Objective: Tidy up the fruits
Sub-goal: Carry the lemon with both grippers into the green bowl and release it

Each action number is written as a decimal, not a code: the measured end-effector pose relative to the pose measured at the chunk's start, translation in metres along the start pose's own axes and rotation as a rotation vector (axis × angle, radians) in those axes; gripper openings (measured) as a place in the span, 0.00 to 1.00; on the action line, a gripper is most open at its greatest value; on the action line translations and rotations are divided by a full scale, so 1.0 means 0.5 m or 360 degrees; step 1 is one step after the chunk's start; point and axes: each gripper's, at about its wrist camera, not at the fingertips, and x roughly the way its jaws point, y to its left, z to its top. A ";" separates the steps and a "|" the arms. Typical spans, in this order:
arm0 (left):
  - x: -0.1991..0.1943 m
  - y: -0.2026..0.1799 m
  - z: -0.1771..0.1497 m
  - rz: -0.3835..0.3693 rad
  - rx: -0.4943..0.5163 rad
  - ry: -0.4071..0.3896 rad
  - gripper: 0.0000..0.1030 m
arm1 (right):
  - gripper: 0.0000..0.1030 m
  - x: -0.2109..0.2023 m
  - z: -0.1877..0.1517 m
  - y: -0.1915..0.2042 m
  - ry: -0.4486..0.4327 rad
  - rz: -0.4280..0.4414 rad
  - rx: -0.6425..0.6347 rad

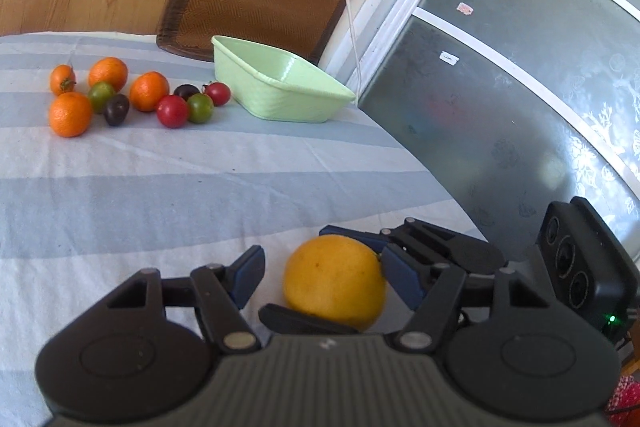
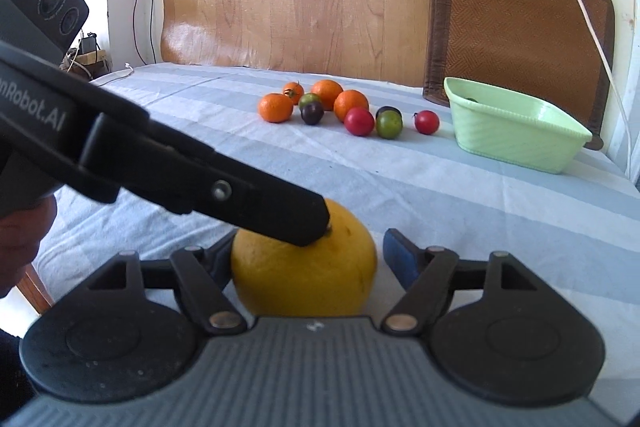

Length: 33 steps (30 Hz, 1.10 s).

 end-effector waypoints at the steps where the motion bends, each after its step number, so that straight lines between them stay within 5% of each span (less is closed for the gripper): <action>1: 0.001 -0.004 0.000 -0.0011 0.0007 0.0006 0.65 | 0.81 -0.005 -0.003 -0.002 -0.0001 0.0003 -0.0004; 13: -0.001 -0.039 -0.012 0.0005 0.0158 0.0065 0.71 | 0.81 -0.045 -0.032 -0.008 -0.0095 0.0023 -0.0124; 17: 0.007 -0.010 -0.015 -0.0054 0.0056 0.0108 0.62 | 0.65 -0.045 -0.031 -0.011 -0.0105 0.0091 -0.0103; 26: 0.012 -0.025 -0.012 -0.0056 0.0099 0.0098 0.58 | 0.64 -0.047 -0.037 -0.006 -0.0101 0.0108 -0.0080; 33: 0.028 -0.056 0.105 -0.0015 0.0203 -0.0070 0.58 | 0.63 -0.035 0.039 -0.060 -0.0233 0.0040 -0.0008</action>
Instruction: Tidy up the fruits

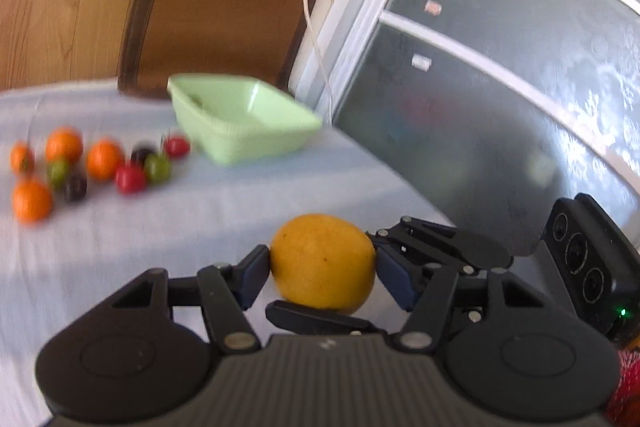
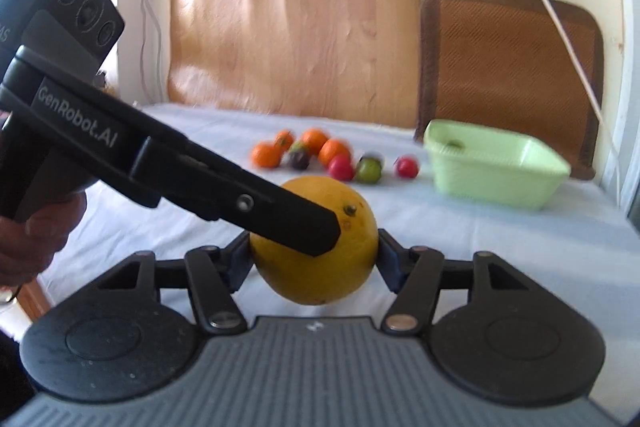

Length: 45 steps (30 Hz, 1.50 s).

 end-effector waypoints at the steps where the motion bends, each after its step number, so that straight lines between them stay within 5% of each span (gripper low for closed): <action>1: 0.010 0.000 0.027 0.0002 0.0022 -0.0038 0.59 | 0.63 0.008 0.022 -0.018 -0.0039 -0.0028 -0.0017; 10: 0.221 0.061 0.241 0.0124 -0.0032 -0.0091 0.60 | 0.63 0.154 0.136 -0.208 -0.0091 -0.0241 0.0023; 20: 0.338 0.135 0.246 0.0272 -0.0130 0.0074 0.62 | 0.64 0.275 0.120 -0.262 0.0193 -0.0302 0.0063; 25: 0.287 0.126 0.239 0.0307 -0.0114 -0.0008 0.62 | 0.64 0.250 0.120 -0.248 0.0140 -0.0345 0.0068; 33: 0.091 0.116 0.183 0.0432 -0.0051 -0.0245 0.62 | 0.65 0.175 0.138 -0.153 0.0118 -0.0440 0.0004; 45: -0.150 0.180 -0.015 0.0986 -0.0050 -0.0465 0.67 | 0.83 0.162 0.110 0.015 0.0280 -0.0497 0.0126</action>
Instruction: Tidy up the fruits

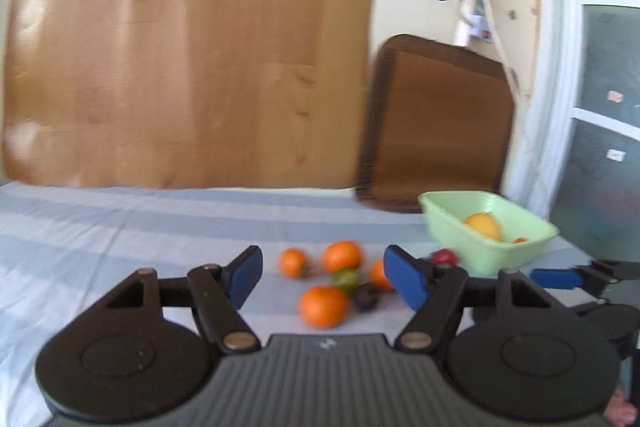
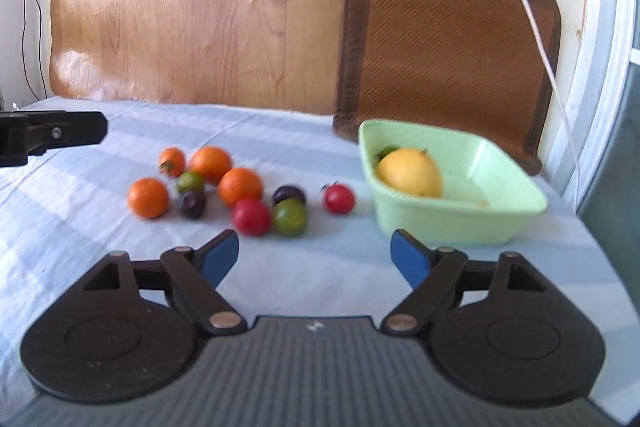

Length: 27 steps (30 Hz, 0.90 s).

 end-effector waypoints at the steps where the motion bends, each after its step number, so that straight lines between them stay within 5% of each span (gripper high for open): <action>1: -0.002 0.011 -0.009 0.0029 -0.0010 0.0010 0.67 | 0.83 0.011 -0.001 0.009 0.0027 -0.0005 0.0010; 8: -0.001 0.059 -0.072 0.0176 -0.0004 0.0066 0.67 | 0.85 0.029 -0.035 0.063 0.0111 -0.0141 0.0016; 27: -0.002 0.074 -0.078 0.0141 -0.0085 0.0078 0.69 | 0.88 0.021 -0.030 0.101 0.0061 -0.0305 -0.0090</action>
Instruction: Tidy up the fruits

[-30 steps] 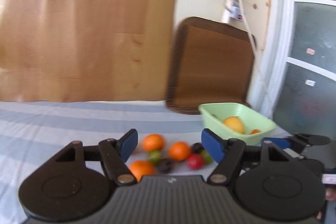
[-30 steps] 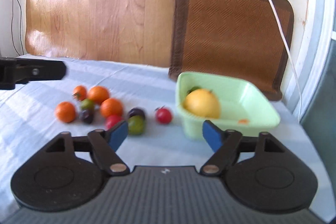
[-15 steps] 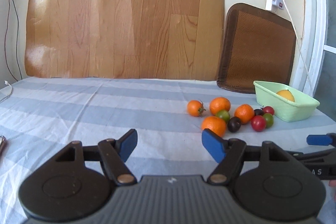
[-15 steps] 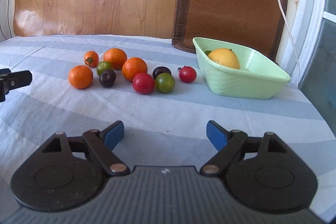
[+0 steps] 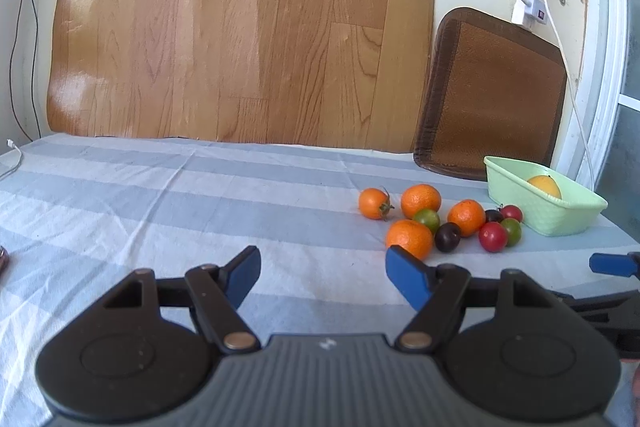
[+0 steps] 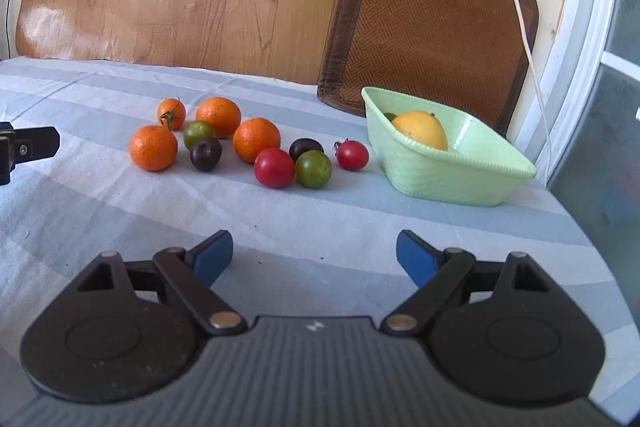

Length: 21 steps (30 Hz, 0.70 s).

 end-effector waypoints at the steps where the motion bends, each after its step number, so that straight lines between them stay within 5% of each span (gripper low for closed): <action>1: 0.001 0.000 0.000 0.0000 -0.0002 0.0005 0.69 | 0.88 -0.001 0.001 0.002 -0.0005 -0.0008 -0.0008; 21: 0.010 -0.004 0.003 0.0019 0.0002 0.0056 0.69 | 0.88 0.005 0.003 0.009 -0.0006 -0.0007 -0.0002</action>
